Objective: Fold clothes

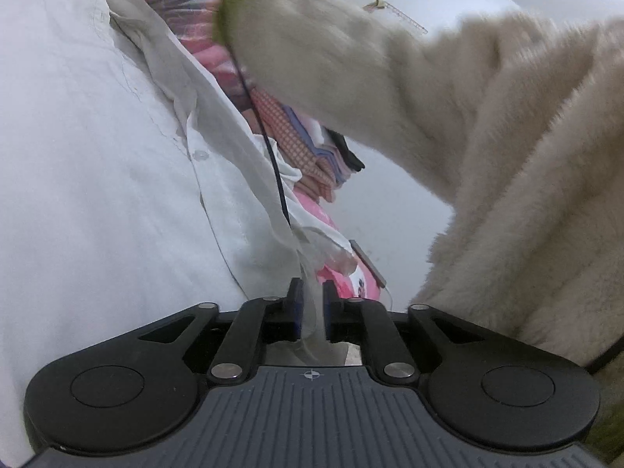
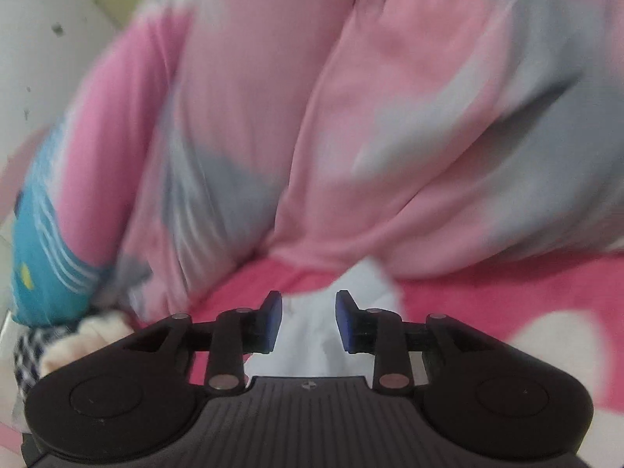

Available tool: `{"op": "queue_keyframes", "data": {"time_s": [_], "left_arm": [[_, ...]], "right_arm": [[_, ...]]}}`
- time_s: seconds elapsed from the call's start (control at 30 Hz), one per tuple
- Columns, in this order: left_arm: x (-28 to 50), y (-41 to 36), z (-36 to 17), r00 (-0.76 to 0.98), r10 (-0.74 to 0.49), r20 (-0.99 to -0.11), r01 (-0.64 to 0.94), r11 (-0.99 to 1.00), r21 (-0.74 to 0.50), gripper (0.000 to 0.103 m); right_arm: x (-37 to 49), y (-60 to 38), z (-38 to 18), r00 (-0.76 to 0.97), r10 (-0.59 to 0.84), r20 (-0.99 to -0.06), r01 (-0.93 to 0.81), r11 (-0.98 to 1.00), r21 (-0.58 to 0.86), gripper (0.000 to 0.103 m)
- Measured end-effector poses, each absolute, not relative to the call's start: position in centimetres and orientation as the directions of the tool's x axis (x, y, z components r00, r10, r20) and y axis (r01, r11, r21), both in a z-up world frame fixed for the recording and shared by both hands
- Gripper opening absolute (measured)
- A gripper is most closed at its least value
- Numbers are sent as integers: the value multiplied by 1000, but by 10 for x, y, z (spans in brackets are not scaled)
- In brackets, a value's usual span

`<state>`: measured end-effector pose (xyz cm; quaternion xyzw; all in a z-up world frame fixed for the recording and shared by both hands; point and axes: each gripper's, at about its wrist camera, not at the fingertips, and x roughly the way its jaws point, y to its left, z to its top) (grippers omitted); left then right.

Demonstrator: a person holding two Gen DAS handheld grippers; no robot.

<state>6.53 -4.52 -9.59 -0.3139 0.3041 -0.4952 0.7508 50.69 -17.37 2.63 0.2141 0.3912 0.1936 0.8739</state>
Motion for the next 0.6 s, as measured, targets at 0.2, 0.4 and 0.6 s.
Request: {"op": "queue_keyframes", "data": {"time_s": [0.2,0.4,0.6], "left_arm": [[61,-32,-86,360,-926,-113,530,303,-792,37],[51,-26,-65,391,-915,-100,528,312,-790,55],[34,-12,-39,428,-896,-116,537,356,-765,65]], "right_arm": [[386,-307,130,771,386,-507,-141,880,454,44],[225,-435,204,897,201,-393,-23,910,413,49],[87,-518,237,959,26,-282,84,924,373,58]]}}
